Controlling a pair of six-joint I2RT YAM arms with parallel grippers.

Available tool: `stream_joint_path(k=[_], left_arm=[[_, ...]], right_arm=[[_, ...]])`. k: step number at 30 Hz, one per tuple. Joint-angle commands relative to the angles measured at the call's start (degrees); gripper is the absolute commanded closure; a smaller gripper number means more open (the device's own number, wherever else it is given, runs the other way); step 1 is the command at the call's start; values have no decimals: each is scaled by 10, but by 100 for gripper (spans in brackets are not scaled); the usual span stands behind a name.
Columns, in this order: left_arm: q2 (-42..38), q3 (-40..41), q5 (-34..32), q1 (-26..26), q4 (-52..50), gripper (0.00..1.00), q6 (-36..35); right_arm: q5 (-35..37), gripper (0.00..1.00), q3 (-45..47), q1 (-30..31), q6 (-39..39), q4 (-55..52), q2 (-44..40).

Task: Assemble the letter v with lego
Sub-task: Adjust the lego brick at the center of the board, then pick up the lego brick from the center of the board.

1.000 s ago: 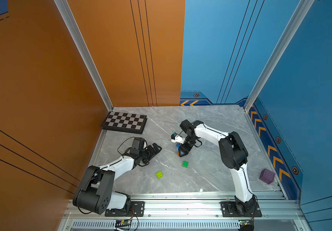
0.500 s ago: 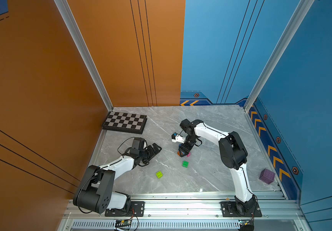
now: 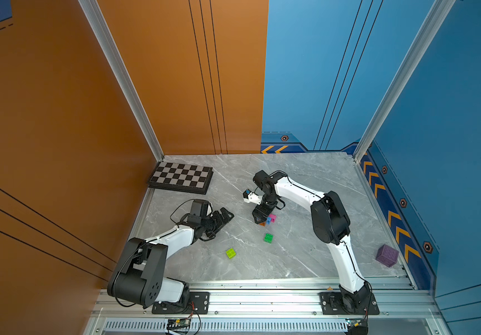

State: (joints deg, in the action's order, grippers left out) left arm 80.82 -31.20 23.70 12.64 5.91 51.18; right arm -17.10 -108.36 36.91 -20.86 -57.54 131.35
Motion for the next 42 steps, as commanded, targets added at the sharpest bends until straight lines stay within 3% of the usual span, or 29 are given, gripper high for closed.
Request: stream_joint_path(k=[1,9,15,16,17,19,22,24,26,27,29,35,42], left_arm=[[10,-7,13,-8,-14,1,-12],[12,-12,20,-11,-17,1,-12],[5,-15,25,-11,-27,1,-10],[2,-16,29,-10,-30,1,-8],[-2,-20,30,-8,-38,1,-8],[-10,-31,27,-5,-65,1,-14],[-19,-63,15,-2,-122,1,-34],[-25,-80,20,-2,-137,1,-41],[-33,-97,18,-3,-157,2,-46],[-36,-105,12,-4,-172,2,-50],[-41,-126,-7,-4,-215,2,-59],[-36,-185,-13,-5,-291,2,-99],[-48,-204,-42,-7,-332,2,-133]], right_arm=[[-2,19,-27,7,9,-5,19],[-3,19,-56,29,17,-5,-6],[63,19,-10,58,75,8,-117],[99,16,13,64,97,22,-160],[140,1,42,71,122,45,-205],[225,0,125,82,174,125,-297],[324,0,223,64,322,222,-382],[259,0,237,37,334,209,-379],[154,0,212,0,408,119,-355],[143,0,240,10,432,122,-363],[195,0,324,78,467,174,-409],[229,12,461,164,595,225,-449],[222,25,547,178,712,294,-447]])
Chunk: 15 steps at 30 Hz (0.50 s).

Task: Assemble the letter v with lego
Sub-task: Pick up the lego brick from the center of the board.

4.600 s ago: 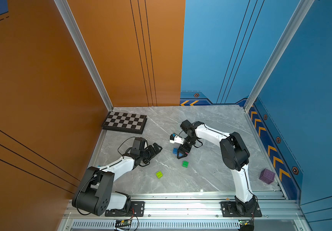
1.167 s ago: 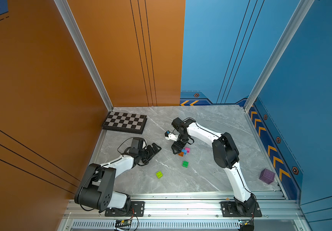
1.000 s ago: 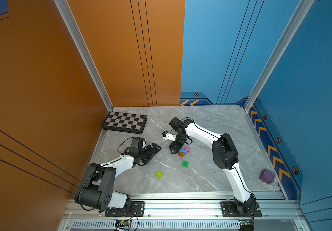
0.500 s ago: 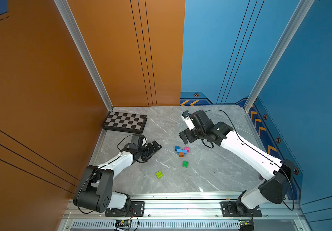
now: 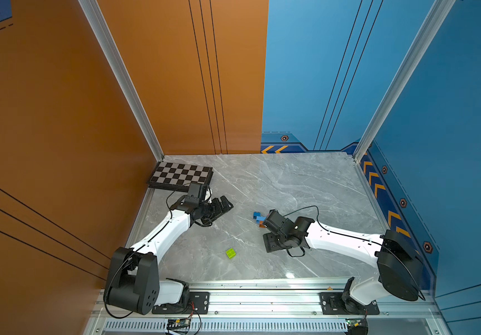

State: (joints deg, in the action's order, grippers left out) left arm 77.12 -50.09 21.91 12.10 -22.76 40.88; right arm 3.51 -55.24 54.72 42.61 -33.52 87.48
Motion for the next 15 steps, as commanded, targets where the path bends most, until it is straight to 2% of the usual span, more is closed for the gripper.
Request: stream_joint_path(k=[1,8,15], left_arm=[[-9,-16,-23,-2,-46,2,-32],[10,-18,-15,-5,-46,2,-38],[14,-16,-18,-7,-45,2,-40]], right_arm=[[13,26,15,-1,80,65,-1],[7,32,-30,-9,95,83,73],[26,46,-47,-18,110,63,110]])
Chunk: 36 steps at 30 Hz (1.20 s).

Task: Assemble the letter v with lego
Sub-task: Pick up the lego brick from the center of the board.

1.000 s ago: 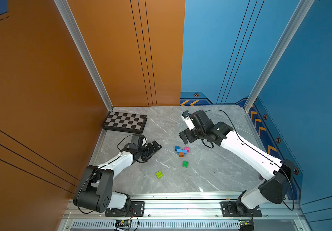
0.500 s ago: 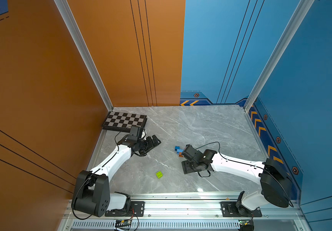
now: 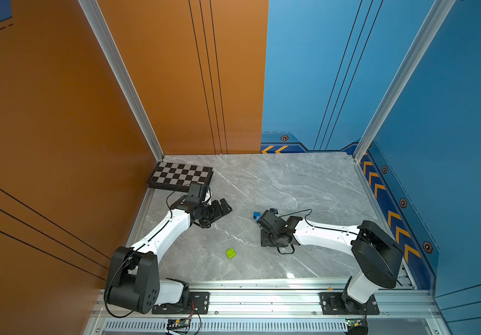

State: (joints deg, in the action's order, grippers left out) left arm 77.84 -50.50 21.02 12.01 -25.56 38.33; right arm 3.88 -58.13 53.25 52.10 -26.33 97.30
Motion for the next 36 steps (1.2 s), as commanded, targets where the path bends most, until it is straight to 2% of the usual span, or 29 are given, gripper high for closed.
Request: stream_joint_path(k=[1,8,16,19,24,28,32,34,36], left_arm=[[7,-12,-9,-7,-17,2,-15],[11,-11,-8,-3,-17,2,-12],[10,-13,-4,-1,-17,2,-8],[7,-12,-5,-1,-17,2,-8],[7,-12,-4,-1,-17,2,-6],[6,-12,-2,-3,-17,2,-6],[6,-15,12,-4,-17,1,0],[10,-22,35,-5,-16,1,3],[14,-32,63,-5,-16,1,7]], right_arm=[[24,49,-22,-3,14,-11,18],[47,64,-53,-4,-6,-59,51],[51,65,-80,-6,-53,-104,81],[53,60,-89,-7,-63,-121,90],[62,58,-93,-9,-73,-126,89],[70,63,-97,-9,-86,-128,80],[65,73,-102,-13,-154,-111,53],[53,81,-93,-20,-215,-74,19],[12,87,-46,-25,-322,28,-48]])
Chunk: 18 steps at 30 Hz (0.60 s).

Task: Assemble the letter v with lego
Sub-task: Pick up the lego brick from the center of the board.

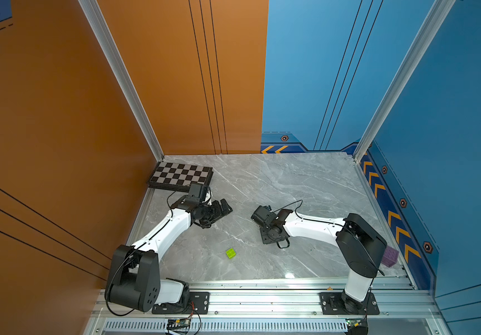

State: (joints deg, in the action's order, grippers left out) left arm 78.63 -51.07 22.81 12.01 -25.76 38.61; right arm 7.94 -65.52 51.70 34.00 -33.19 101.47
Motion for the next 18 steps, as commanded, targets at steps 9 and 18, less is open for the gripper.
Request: stream_joint_path(k=[9,18], left_arm=[[5,-98,167,38,-11,3,7],[32,-140,225,123,-11,19,-35]], right_arm=[[-378,89,190,-156,-422,427,-219],[-522,92,91,-208,-522,333,-157]])
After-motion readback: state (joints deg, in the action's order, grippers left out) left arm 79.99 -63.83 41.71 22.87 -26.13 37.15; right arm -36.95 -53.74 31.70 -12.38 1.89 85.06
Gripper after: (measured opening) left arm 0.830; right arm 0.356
